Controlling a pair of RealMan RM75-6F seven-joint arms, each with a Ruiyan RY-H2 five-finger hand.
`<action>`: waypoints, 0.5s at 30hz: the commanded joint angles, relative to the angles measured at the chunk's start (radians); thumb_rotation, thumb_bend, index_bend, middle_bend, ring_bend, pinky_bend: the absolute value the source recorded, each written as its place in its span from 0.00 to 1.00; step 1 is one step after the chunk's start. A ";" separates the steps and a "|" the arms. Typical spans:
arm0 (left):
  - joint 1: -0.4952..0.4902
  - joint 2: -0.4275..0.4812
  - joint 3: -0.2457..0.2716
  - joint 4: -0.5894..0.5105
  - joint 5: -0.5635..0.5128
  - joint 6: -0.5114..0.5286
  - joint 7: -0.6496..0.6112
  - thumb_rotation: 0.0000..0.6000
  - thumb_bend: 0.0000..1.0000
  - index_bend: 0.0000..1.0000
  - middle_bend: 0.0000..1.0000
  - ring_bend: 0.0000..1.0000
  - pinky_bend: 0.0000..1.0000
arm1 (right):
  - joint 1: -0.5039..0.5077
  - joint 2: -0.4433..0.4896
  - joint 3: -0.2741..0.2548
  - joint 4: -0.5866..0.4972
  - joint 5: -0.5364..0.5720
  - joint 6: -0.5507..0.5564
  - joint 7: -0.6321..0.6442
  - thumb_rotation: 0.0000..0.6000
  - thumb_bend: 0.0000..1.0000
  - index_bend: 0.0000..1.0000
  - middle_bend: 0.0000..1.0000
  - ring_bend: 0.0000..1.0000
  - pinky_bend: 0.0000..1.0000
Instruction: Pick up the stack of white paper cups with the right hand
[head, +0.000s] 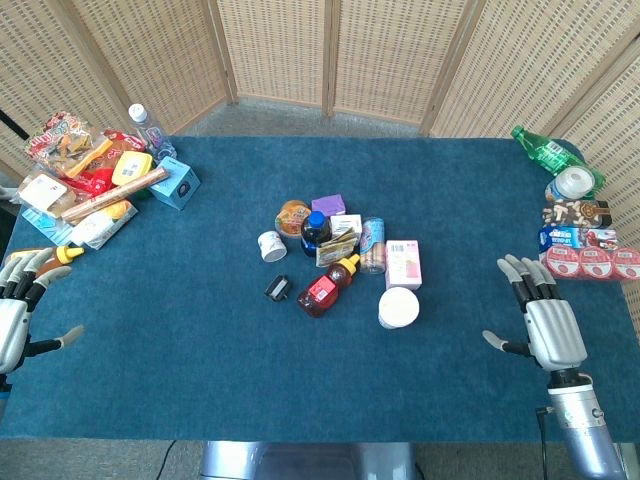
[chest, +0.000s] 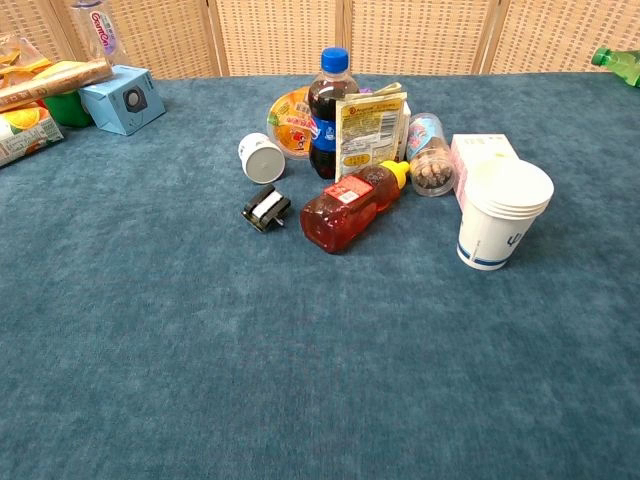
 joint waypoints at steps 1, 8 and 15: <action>0.000 -0.001 0.000 -0.001 0.000 0.000 0.001 1.00 0.17 0.22 0.00 0.00 0.00 | 0.001 0.002 -0.001 0.000 0.001 -0.004 0.007 1.00 0.00 0.00 0.00 0.00 0.00; -0.002 -0.001 -0.006 0.000 -0.005 0.001 0.000 1.00 0.17 0.22 0.00 0.00 0.00 | 0.006 0.013 -0.010 -0.020 0.002 -0.027 0.044 1.00 0.00 0.00 0.00 0.00 0.00; 0.002 0.002 -0.009 -0.008 -0.004 0.011 -0.011 1.00 0.17 0.22 0.00 0.00 0.00 | 0.031 0.025 -0.014 -0.068 0.011 -0.084 0.077 1.00 0.00 0.00 0.00 0.00 0.00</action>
